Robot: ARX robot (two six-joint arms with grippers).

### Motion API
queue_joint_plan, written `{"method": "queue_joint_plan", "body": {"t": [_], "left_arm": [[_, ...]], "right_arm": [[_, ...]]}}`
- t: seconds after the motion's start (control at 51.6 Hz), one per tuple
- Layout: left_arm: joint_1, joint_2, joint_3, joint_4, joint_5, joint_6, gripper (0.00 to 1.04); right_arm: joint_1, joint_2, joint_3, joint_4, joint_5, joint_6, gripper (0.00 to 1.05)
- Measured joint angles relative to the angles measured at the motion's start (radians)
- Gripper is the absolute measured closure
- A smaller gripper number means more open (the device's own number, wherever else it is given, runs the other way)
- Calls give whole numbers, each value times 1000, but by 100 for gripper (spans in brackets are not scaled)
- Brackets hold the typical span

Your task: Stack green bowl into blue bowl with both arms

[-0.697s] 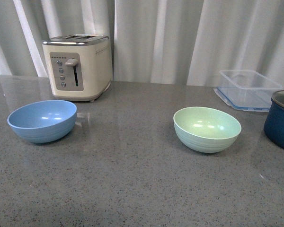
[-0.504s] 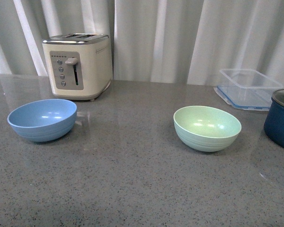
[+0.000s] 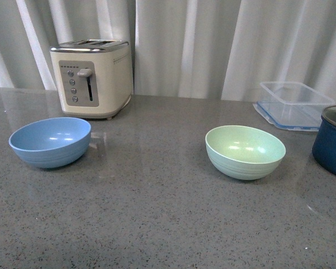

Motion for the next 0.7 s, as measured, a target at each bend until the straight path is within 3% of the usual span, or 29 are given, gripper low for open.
{"method": "queue_joint_plan", "body": {"t": [0.213, 0.252, 0.291, 0.368, 0.697], "left_arm": [[0, 0, 0, 0, 0, 0, 7], [-25, 15, 3, -23, -77, 8, 7], [-65, 47, 13, -58, -226, 20, 7], [-81, 94, 21, -58, -320, 24, 7], [-27, 414, 224, 47, -219, -6, 7]], "right_arm": [[0, 0, 0, 0, 0, 0, 10], [0, 0, 0, 0, 0, 0, 10], [0, 0, 0, 0, 0, 0, 10], [0, -1, 0, 0, 1, 0, 10], [0, -1, 0, 0, 0, 0, 10]]}}
